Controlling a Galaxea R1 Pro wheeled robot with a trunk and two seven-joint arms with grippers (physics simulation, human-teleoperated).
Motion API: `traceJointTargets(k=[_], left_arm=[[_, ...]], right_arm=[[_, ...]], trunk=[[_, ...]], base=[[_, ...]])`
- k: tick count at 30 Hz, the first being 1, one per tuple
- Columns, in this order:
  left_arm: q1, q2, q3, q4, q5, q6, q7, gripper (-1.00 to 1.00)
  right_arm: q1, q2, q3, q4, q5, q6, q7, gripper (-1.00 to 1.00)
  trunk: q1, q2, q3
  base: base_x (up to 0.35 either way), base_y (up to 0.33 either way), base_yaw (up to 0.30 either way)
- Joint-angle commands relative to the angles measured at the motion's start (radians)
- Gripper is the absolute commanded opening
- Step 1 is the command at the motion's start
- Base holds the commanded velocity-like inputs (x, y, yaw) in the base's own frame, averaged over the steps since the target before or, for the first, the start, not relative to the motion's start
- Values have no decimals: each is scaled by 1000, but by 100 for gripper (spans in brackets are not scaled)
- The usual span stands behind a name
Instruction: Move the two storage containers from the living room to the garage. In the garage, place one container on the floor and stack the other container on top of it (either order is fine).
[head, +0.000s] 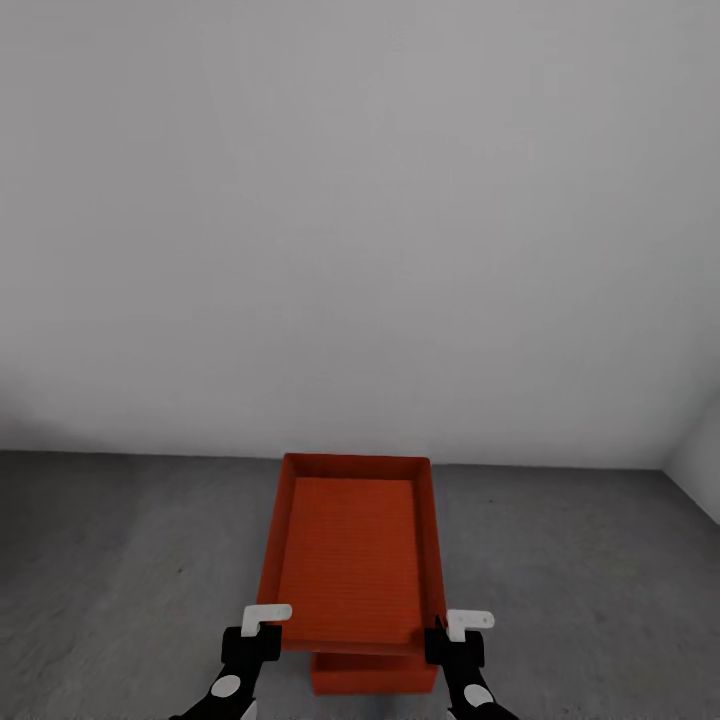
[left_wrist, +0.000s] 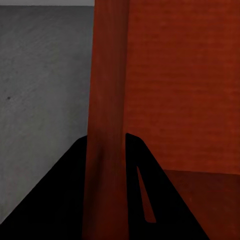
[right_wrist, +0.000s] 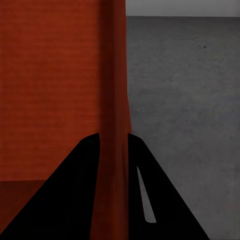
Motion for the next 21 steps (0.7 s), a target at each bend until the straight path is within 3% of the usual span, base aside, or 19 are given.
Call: traceJointTargets(k=[1,21], left_arm=[[0,1,-1,2,3,-1,10,-100],[0,1,-1,2,3,-1,10,-100]], right_arm=[[-1,0,-21,-64,18,-7,13,-100],[-1,0,-21,-64,18,-7,13,-100]], trunk=[[0,-1,-3],[0,-1,-35]], base=[[0,0,0],[0,0,0]])
